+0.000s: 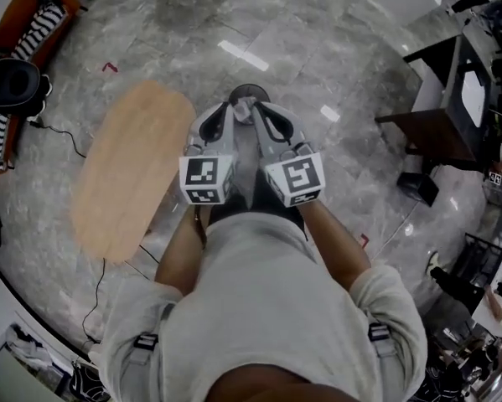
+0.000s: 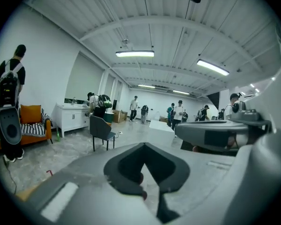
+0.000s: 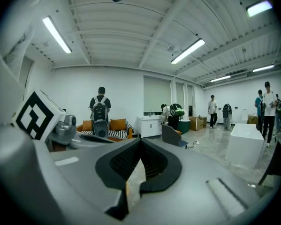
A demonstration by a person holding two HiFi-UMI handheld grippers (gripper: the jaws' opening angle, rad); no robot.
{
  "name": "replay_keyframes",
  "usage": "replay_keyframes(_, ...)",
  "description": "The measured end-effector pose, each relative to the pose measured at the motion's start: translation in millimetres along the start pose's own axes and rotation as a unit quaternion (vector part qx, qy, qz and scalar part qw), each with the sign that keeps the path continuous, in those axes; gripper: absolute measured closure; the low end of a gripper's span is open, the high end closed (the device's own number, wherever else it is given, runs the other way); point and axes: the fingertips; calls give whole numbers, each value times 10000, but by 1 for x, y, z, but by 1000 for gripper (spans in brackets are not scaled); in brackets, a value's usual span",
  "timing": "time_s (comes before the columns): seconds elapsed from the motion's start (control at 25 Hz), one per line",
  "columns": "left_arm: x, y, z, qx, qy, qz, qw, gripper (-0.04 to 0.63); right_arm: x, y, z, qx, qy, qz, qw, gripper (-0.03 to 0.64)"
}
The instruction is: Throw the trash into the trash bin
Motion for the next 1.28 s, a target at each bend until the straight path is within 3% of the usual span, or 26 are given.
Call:
replay_keyframes(0.2, -17, 35, 22, -82, 177, -133, 9997, 578, 2, 35, -24, -70, 56, -107, 9999, 609)
replay_keyframes(0.44, -1, 36, 59, -274, 53, 76, 9996, 577, -2, 77, -4, -232, -367, 98, 9990, 610)
replay_keyframes(0.92, 16, 40, 140, -398, 144, 255, 9988, 578, 7, 149, 30, -219, -148, 233, 9994, 610)
replay_keyframes(1.28, 29, 40, 167, -328, 1, 492, 9982, 577, 15, 170, 38, -113, -11, 386, 9992, 609)
Point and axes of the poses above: the fingertips, and each gripper's own axes: y backward along the fingers, z to its right, x out of its top, and after that the axes turned 3 degrees about -y, right-handed
